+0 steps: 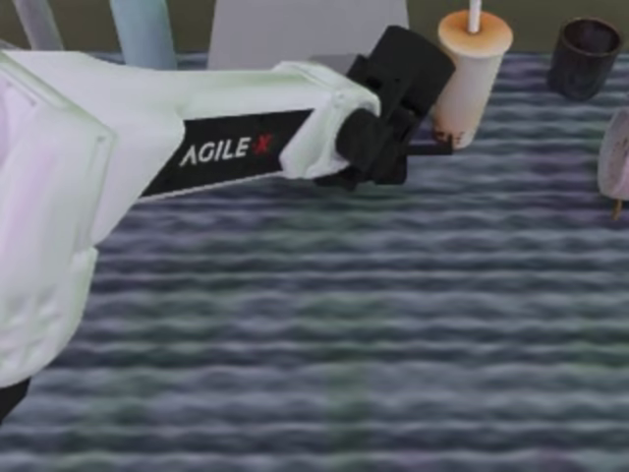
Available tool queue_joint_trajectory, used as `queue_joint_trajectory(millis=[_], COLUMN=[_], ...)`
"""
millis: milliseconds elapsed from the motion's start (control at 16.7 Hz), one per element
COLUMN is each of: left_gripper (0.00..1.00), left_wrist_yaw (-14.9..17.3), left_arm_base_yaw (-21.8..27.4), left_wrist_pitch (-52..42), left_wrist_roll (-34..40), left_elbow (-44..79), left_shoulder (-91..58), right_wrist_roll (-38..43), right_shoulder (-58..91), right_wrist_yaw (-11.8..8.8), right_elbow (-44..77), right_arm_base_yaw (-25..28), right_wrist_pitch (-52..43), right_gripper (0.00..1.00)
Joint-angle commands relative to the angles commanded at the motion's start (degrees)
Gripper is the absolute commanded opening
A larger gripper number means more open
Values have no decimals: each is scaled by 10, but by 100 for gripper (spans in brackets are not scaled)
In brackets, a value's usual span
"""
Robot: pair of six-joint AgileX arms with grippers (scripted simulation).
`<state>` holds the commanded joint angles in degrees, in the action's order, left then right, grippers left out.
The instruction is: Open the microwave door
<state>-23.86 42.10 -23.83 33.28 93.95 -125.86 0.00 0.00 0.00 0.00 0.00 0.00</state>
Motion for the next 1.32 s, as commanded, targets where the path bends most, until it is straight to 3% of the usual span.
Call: queue_joint_trajectory(millis=[1320], left_gripper=[0], left_wrist_yaw=[14], left_arm_base_yaw=[-2], left_wrist_pitch=[23], left_wrist_roll=[-23], left_elbow=[-34], left_shoulder=[20], right_wrist_roll=[0], right_shoulder=[0], right_wrist_yaw=[0], right_elbow=[0], right_arm_base_yaw=[0], right_wrist_pitch=[0], right_gripper=[100])
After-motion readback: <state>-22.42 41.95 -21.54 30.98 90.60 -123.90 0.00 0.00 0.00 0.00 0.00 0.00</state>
